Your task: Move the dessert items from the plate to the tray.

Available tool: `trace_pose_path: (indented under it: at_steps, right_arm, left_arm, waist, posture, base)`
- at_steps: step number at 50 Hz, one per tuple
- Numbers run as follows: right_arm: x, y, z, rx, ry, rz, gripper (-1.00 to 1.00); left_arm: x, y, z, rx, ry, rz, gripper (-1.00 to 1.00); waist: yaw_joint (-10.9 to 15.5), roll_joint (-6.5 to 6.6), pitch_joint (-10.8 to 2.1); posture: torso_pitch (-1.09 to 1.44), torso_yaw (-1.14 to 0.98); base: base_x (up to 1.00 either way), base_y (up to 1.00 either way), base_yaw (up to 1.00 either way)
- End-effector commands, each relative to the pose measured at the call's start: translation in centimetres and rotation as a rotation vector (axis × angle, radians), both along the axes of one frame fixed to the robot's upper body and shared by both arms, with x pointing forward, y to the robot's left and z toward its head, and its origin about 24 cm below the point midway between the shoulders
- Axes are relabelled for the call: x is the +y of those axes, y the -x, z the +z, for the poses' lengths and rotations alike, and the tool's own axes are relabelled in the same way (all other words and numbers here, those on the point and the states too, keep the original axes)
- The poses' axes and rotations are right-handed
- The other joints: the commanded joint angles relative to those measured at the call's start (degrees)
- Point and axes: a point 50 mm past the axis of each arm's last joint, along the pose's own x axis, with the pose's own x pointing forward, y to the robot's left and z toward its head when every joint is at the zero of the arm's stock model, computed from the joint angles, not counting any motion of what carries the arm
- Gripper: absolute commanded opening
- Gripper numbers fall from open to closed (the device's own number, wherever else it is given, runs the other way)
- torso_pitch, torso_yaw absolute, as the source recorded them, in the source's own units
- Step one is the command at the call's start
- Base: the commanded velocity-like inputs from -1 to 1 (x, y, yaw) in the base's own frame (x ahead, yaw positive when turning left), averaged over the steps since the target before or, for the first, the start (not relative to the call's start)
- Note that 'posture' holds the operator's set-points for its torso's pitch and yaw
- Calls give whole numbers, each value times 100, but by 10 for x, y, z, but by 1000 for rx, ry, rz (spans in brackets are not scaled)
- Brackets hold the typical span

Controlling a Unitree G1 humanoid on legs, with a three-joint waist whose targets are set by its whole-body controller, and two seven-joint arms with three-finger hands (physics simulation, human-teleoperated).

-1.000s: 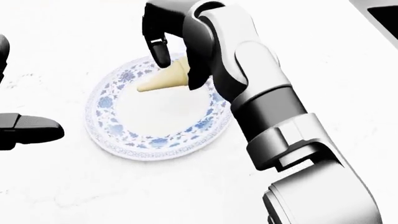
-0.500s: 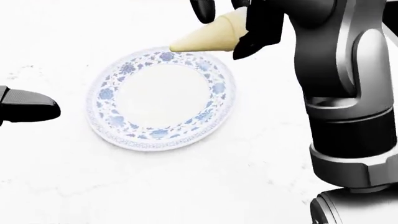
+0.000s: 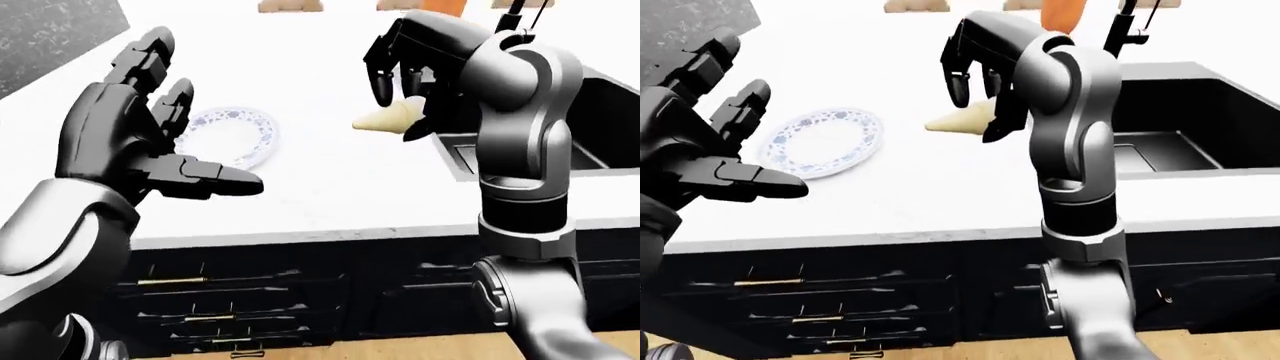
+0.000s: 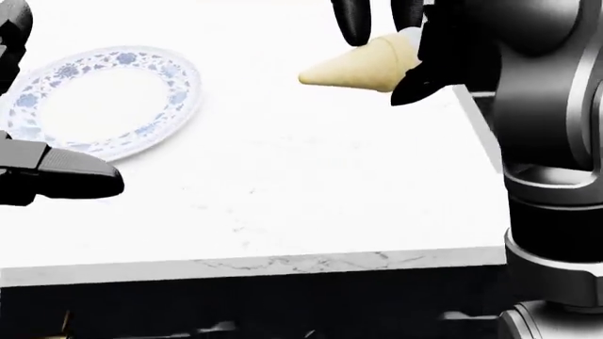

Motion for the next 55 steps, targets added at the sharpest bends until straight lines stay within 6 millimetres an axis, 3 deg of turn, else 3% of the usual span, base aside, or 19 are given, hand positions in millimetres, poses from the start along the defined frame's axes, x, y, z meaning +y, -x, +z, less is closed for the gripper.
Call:
trace_pose_path:
  at_steps: [1, 5, 7, 8, 12, 17, 19, 20, 27, 30, 31, 34, 38, 40, 41, 49, 51, 52, 55]
  right_arm:
    - [6, 12, 24, -124, -11, 26, -100]
    - [6, 10, 17, -115, -15, 26, -100]
    - [7, 9, 14, -107, -16, 27, -100]
    - [7, 9, 13, -107, -15, 28, -100]
    - [4, 11, 14, -108, -22, 28, -100]
    - [3, 13, 9, -101, -13, 27, -100]
    - [3, 12, 10, -102, -18, 29, -100]
    - [2, 12, 9, -101, -16, 29, -100]
    - [-1, 14, 10, -98, -19, 26, -100]
    - [-2, 15, 11, -99, -24, 23, -100]
    - [-2, 14, 10, -98, -25, 24, -100]
    - [-3, 15, 10, -98, -27, 23, -100]
    - [-4, 15, 11, -101, -31, 22, -99]
    - [-5, 16, 12, -102, -33, 21, -100]
    - [-5, 16, 11, -102, -34, 21, -100]
    - [-8, 17, 12, -105, -39, 16, -100]
    - [-8, 17, 12, -108, -39, 18, -100]
    - [-9, 18, 11, -107, -39, 18, -100]
    - [-10, 19, 12, -105, -43, 15, -100]
  left_arm:
    - [5, 5, 15, -99, 18, 35, 100]
    - [4, 4, 12, -94, 19, 34, 100]
    - [3, 3, 9, -92, 20, 32, 100]
    - [2, 2, 8, -91, 20, 30, 100]
    - [2, 3, 10, -93, 18, 29, 100]
    - [-1, 3, 9, -92, 12, 24, 100]
    - [-2, 2, 7, -88, 12, 25, 100]
    - [-2, 2, 6, -87, 11, 24, 100]
    - [-3, 2, 3, -81, 14, 22, 100]
    - [-2, 2, 3, -82, 15, 22, 100]
    - [-2, 2, 3, -82, 17, 22, 100]
    - [-3, 2, 5, -85, 18, 21, 100]
    - [-2, 2, 7, -88, 16, 22, 100]
    - [-3, 3, 8, -89, 15, 22, 100]
    - [-3, 3, 7, -89, 15, 22, 100]
    - [-3, 2, 7, -90, 13, 21, 100]
    - [-3, 2, 7, -90, 13, 21, 100]
    - [-3, 2, 7, -91, 13, 20, 100]
    - [-4, 3, 7, -91, 12, 19, 100]
  waist:
    - [85, 75, -213]
    - [256, 403, 98]
    - [348, 760, -4]
    - [342, 775, 96]
    - [249, 748, -147]
    - [275, 263, -52]
    - [269, -401, -261]
    - [216, -34, -46]
    - [174, 277, 52]
    - [275, 722, -51]
    - [258, 527, 11]
    - [219, 672, -200]
    - [247, 307, -31]
    - [215, -417, -266]
    - [197, -26, -51]
    - [170, 289, 24]
    - [255, 633, -105]
    - [279, 553, -6]
    - [218, 618, -204]
  posture:
    - [0, 0]
    - [0, 0]
    - [0, 0]
    - [0, 0]
    - [0, 0]
    - [0, 0]
    - [0, 0]
    - [0, 0]
    - [0, 0]
    - [0, 0]
    - [0, 0]
    - [0, 0]
    - [0, 0]
    - [0, 0]
    - [0, 0]
    - [0, 0]
    - [0, 0]
    - [0, 0]
    - [0, 0]
  base:
    - [-20, -94, 0]
    - [-7, -98, 0]
    - [-2, -100, 0]
    - [-1, -100, 0]
    - [-2, -100, 0]
    - [-2, -100, 0]
    - [-1, -100, 0]
    - [0, -100, 0]
    - [-2, -100, 0]
    - [-2, -100, 0]
    - [-2, -100, 0]
    - [-1, -100, 0]
    - [-2, -100, 0]
    - [-2, -100, 0]
    - [-2, -100, 0]
    - [-2, -100, 0]
    - [-1, -100, 0]
    - [-2, -100, 0]
    - [-2, -100, 0]
